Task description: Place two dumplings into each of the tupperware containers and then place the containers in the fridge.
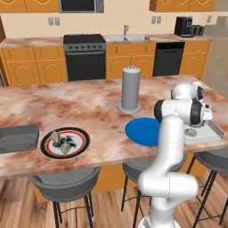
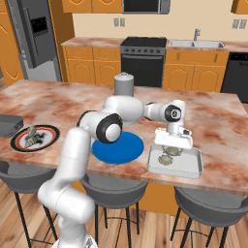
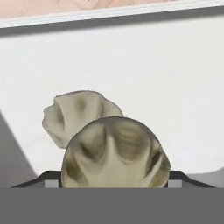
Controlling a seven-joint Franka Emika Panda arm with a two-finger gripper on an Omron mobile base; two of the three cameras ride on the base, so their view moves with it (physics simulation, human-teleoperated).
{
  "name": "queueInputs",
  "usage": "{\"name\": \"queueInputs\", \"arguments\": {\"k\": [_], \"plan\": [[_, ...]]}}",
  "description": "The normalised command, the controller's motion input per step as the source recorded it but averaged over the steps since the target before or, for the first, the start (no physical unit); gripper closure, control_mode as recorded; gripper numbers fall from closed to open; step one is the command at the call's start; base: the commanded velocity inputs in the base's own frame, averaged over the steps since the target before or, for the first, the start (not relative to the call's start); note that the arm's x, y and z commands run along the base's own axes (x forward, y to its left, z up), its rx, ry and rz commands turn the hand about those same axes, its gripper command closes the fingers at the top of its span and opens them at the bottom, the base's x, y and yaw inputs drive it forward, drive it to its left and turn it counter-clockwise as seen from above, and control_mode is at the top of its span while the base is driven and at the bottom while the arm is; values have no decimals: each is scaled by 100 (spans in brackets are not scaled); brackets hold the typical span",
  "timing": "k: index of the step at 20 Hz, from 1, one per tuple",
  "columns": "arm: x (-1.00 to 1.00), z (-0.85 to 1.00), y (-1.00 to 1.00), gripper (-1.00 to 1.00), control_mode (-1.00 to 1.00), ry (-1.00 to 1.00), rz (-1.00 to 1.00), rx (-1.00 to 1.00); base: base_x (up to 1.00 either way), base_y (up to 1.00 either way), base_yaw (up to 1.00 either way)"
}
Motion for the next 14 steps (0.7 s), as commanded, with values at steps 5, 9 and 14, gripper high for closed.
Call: {"name": "queueInputs", "arguments": {"k": [5, 9, 14], "plan": [[0, -36, -8, 100, -100, 0, 0, 8, 0, 0, 0], [7, -34, -2, 100, -100, 0, 0, 7, 0, 0, 0], [-7, -29, -9, 100, -100, 0, 0, 5, 0, 0, 0]]}}
